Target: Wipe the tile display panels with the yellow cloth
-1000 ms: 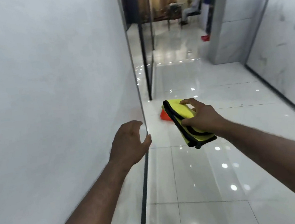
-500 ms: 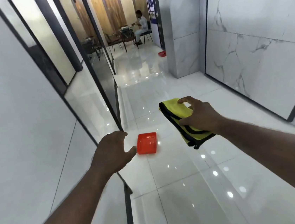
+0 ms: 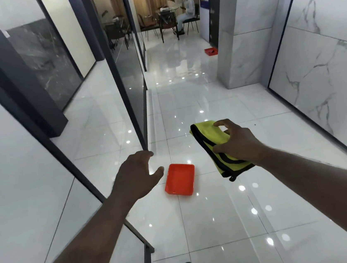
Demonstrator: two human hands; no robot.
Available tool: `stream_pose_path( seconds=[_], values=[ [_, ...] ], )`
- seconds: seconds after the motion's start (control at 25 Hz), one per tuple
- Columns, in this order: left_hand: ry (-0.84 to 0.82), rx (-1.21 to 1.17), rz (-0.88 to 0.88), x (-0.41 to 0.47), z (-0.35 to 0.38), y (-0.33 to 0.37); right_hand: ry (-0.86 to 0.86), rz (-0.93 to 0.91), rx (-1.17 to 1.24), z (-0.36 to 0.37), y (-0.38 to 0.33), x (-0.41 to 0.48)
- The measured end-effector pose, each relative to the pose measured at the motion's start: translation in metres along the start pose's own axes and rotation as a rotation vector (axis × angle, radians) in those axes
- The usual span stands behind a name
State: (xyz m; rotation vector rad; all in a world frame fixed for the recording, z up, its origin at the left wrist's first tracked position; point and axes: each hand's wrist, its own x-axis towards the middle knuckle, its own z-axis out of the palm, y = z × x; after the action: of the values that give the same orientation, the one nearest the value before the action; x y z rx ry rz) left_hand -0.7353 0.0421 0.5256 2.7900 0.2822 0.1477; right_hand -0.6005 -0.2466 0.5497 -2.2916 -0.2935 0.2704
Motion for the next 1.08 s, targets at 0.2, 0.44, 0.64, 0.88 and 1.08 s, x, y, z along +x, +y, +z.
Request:
stream_pose_path(
  seconds=[0.2,0.44,0.64,0.88,1.08],
  values=[
    [-0.076,-0.053,-0.05,0.119,0.017,-0.06,-0.032,0.11,0.018,0.047,-0.02,0.121],
    [-0.231,-0.019,-0.089,0.247,0.057,-0.102,-0.099,0.214,-0.021,0.106,0.004,0.257],
    [-0.382,-0.01,-0.192,0.334,0.114,-0.13,-0.211,0.278,-0.058,0.175,0.043,0.372],
    [-0.44,-0.075,-0.339,0.437,0.153,-0.152,-0.328,0.342,-0.077,0.232,0.069,0.49],
    [-0.557,-0.125,-0.371,0.47,0.173,-0.168,-0.555,0.475,-0.159,0.27,0.099,0.519]
  ],
)
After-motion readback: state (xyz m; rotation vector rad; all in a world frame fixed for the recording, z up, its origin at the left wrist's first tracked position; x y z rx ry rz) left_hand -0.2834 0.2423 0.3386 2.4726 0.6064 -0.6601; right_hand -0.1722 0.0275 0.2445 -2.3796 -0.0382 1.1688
